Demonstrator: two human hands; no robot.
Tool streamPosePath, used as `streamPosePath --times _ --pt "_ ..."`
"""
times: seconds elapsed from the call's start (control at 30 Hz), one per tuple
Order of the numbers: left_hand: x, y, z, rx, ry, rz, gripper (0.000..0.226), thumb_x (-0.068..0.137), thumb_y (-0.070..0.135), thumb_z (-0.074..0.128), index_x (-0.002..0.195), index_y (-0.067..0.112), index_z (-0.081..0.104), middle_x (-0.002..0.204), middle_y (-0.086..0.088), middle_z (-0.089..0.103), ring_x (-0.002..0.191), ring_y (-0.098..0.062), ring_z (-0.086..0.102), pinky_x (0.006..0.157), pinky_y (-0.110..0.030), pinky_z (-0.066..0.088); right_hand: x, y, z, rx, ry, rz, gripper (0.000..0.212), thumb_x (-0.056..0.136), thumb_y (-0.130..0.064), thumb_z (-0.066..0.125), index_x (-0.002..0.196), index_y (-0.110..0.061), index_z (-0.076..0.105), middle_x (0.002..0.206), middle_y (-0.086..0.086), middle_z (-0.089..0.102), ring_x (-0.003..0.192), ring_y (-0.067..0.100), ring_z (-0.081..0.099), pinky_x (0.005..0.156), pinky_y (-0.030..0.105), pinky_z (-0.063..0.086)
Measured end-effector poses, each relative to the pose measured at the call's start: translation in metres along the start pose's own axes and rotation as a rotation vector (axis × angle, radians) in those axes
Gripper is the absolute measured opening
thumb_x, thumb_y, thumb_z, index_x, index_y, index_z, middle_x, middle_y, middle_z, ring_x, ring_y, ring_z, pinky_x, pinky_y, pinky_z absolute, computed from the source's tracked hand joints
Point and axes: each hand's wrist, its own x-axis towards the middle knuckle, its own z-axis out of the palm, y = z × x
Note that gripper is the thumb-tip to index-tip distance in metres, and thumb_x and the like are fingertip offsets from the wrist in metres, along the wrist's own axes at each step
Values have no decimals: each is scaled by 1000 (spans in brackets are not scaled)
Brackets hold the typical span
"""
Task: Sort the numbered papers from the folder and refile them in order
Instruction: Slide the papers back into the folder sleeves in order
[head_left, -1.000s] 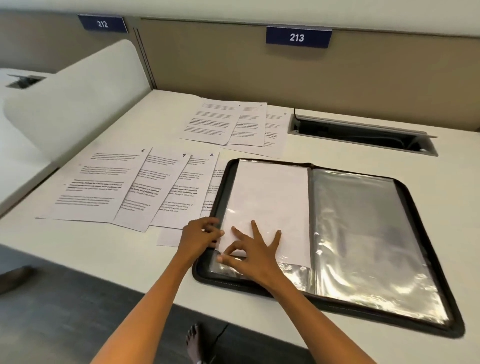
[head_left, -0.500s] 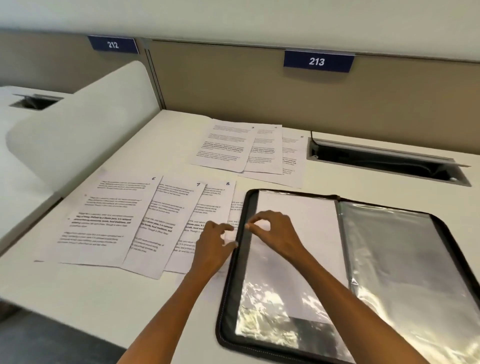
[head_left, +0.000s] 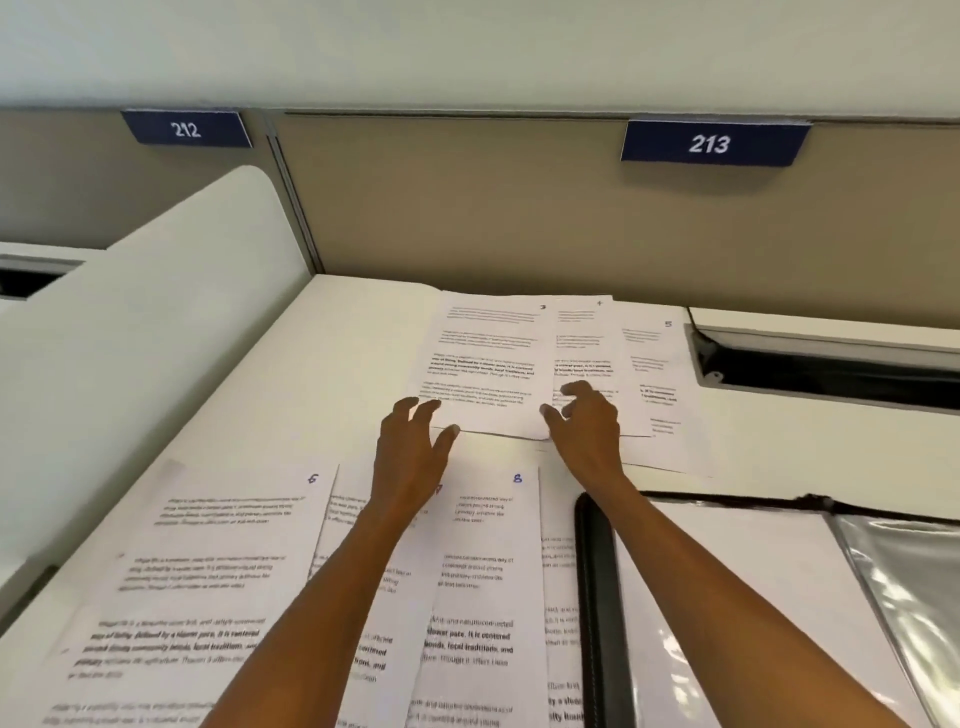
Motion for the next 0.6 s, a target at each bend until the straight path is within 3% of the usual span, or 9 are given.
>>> streamPosePath --times 0.1,0.23,0.33,0.5,0.6 --pt "26 -12 7 -26 2 -58 45 96 32 51 137 13 46 145 -13 36 133 -29 33 106 -36 29 27 -2 12 -73 21 95 41 93 -27 59 124 -2 49 120 17 56 117 31 47 91 33 34" --pt "45 -23 17 -55 -36 -148 50 95 36 50 139 13 42 146 -15 33 134 -29 30 107 -36 27 44 -9 30 -168 -5 153 66 89 -44 61 131 2 38 128 19 50 119 35 47 94 38 38" --pt "54 -27 20 -43 -17 -191 52 91 36 57 135 10 47 138 -18 41 128 -31 36 105 -36 28 49 -14 39 -259 1 177 78 86 -42 66 138 1 28 131 20 47 120 37 48 95 39 40" --pt "63 -26 16 -122 4 -272 47 88 29 62 130 11 52 132 -17 46 124 -33 40 101 -36 32 60 -19 42 -221 -1 321 68 81 -27 75 131 -1 36 127 19 53 117 37 53 94 40 43" --pt "64 -24 16 -72 -10 -287 45 88 31 63 128 13 54 131 -15 47 121 -35 41 100 -38 33 63 -18 41 -261 3 340 55 79 -30 77 118 -3 49 119 15 59 111 33 56 89 38 47"
